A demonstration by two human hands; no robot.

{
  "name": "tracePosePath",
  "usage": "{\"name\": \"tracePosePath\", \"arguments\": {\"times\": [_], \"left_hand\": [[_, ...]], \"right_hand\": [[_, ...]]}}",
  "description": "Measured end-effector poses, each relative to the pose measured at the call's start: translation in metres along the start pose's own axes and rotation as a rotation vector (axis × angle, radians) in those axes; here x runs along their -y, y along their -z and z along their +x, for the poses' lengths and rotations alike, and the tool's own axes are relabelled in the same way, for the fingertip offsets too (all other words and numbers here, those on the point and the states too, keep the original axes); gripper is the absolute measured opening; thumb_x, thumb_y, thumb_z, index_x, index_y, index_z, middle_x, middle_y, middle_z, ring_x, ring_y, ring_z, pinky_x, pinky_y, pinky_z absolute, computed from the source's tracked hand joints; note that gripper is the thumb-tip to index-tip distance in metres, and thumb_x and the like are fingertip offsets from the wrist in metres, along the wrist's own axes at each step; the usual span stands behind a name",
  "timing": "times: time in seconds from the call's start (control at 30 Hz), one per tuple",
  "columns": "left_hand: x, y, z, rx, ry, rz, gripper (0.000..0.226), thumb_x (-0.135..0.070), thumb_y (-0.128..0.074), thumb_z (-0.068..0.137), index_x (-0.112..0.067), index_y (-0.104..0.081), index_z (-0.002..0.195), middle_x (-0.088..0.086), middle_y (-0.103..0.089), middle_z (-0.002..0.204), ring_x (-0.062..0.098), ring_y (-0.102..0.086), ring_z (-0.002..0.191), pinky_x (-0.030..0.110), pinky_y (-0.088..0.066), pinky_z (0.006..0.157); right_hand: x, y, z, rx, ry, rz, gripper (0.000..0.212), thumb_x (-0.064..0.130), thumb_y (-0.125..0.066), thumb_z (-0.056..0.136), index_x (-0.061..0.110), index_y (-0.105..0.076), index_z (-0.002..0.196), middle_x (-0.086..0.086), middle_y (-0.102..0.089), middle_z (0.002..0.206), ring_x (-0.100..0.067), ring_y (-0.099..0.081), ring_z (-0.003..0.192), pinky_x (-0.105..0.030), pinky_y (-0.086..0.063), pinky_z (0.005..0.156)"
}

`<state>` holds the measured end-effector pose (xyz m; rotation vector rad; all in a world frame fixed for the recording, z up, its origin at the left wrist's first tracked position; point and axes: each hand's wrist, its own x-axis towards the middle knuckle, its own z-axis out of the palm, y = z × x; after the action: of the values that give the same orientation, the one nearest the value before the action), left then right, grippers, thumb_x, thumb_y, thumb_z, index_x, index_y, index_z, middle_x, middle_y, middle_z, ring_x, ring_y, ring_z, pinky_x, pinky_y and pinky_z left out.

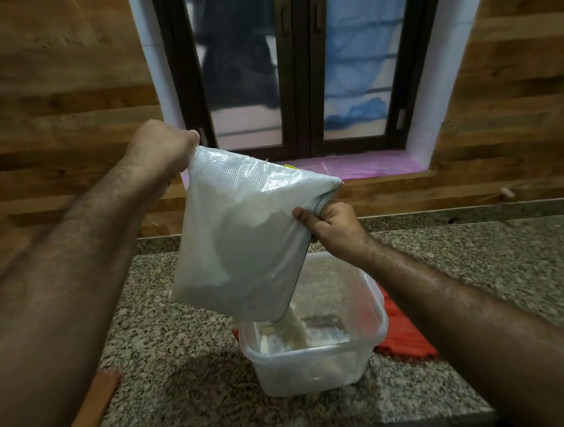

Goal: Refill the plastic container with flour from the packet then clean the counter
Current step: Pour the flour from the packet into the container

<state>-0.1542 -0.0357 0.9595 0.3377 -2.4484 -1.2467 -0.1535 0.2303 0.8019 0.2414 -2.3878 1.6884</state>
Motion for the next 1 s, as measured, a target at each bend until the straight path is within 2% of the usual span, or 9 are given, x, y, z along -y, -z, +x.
{"name": "tracePosePath", "arguments": {"times": [0.17, 0.23, 0.33, 0.43, 0.6, 0.77, 0.83, 0.93, 1.0], "left_hand": [[-0.008, -0.004, -0.006, 0.067, -0.059, 0.04, 0.039, -0.027, -0.063, 0.1, 0.004, -0.07, 0.123, 0.003, -0.055, 0.08, 0.016, -0.051, 0.068, 0.039, -0.046, 0.072], [-0.011, -0.005, -0.009, 0.089, -0.07, 0.047, 0.047, -0.03, -0.063, 0.099, 0.007, -0.068, 0.128, -0.002, -0.052, 0.075, 0.016, -0.051, 0.065, 0.04, -0.048, 0.074], [-0.015, -0.015, -0.011, 0.035, -0.095, 0.113, 0.037, -0.033, -0.064, 0.102, 0.0, -0.07, 0.118, 0.01, -0.065, 0.094, 0.03, -0.067, 0.093, 0.04, -0.05, 0.075], [-0.019, -0.026, -0.014, -0.009, -0.108, 0.196, 0.033, -0.035, -0.063, 0.103, -0.004, -0.07, 0.113, 0.014, -0.067, 0.108, 0.03, -0.066, 0.099, 0.039, -0.053, 0.077], [-0.024, -0.037, -0.018, -0.012, -0.147, 0.303, 0.029, -0.038, -0.061, 0.104, -0.01, -0.068, 0.105, 0.005, -0.061, 0.089, 0.018, -0.057, 0.074, 0.031, -0.047, 0.062], [-0.031, -0.044, -0.023, 0.005, -0.161, 0.337, 0.026, -0.034, -0.062, 0.103, -0.01, -0.07, 0.108, 0.01, -0.067, 0.1, 0.025, -0.064, 0.085, 0.04, -0.059, 0.078], [-0.033, -0.046, -0.024, 0.006, -0.178, 0.353, 0.024, -0.033, -0.062, 0.103, -0.01, -0.069, 0.106, 0.012, -0.069, 0.102, 0.027, -0.066, 0.091, 0.041, -0.061, 0.081], [-0.034, -0.05, -0.025, -0.014, -0.21, 0.4, 0.022, -0.032, -0.059, 0.104, -0.012, -0.067, 0.101, 0.009, -0.067, 0.096, 0.023, -0.063, 0.081, 0.033, -0.051, 0.066], [-0.035, -0.051, -0.024, -0.024, -0.206, 0.409, 0.021, -0.032, -0.059, 0.104, -0.012, -0.066, 0.1, 0.008, -0.067, 0.095, 0.021, -0.061, 0.078, 0.032, -0.048, 0.063]], "right_hand": [[-0.01, 0.009, -0.009, 0.034, -0.023, -0.025, 0.045, 0.044, -0.081, 0.092, 0.002, -0.079, 0.079, -0.013, -0.076, 0.071, -0.018, -0.069, 0.062, -0.046, -0.06, 0.063], [-0.013, 0.013, -0.01, 0.051, -0.039, -0.027, 0.042, 0.04, -0.08, 0.094, 0.008, -0.074, 0.068, 0.002, -0.068, 0.056, -0.01, -0.062, 0.052, -0.033, -0.052, 0.055], [-0.017, 0.017, -0.014, 0.087, -0.05, -0.013, 0.034, 0.03, -0.078, 0.098, 0.021, -0.069, 0.066, 0.015, -0.065, 0.049, 0.002, -0.06, 0.047, -0.015, -0.046, 0.049], [-0.026, 0.02, -0.016, 0.115, -0.058, 0.005, 0.03, 0.033, -0.08, 0.095, 0.016, -0.073, 0.072, 0.008, -0.066, 0.056, -0.009, -0.061, 0.054, -0.023, -0.047, 0.049], [-0.041, 0.029, -0.021, 0.075, -0.146, 0.128, 0.019, 0.023, -0.085, 0.091, 0.008, -0.08, 0.081, -0.001, -0.073, 0.067, -0.013, -0.064, 0.061, -0.029, -0.05, 0.053], [-0.037, 0.034, -0.025, 0.008, -0.286, 0.197, 0.011, 0.021, -0.082, 0.093, 0.011, -0.079, 0.091, -0.004, -0.077, 0.078, -0.014, -0.063, 0.06, -0.027, -0.05, 0.052], [-0.026, 0.04, -0.028, 0.042, -0.395, 0.069, 0.022, 0.032, -0.08, 0.095, 0.01, -0.076, 0.092, -0.011, -0.078, 0.087, -0.016, -0.064, 0.057, -0.027, -0.052, 0.052], [0.004, 0.059, -0.03, 0.255, -0.527, -0.39, 0.042, 0.042, -0.084, 0.089, 0.001, -0.076, 0.09, -0.011, -0.079, 0.08, -0.018, -0.068, 0.053, -0.025, -0.055, 0.049], [0.031, 0.07, -0.027, 0.272, -0.482, -0.66, 0.03, 0.035, -0.085, 0.084, 0.006, -0.08, 0.081, -0.006, -0.079, 0.068, -0.017, -0.071, 0.054, -0.026, -0.059, 0.052]]}}
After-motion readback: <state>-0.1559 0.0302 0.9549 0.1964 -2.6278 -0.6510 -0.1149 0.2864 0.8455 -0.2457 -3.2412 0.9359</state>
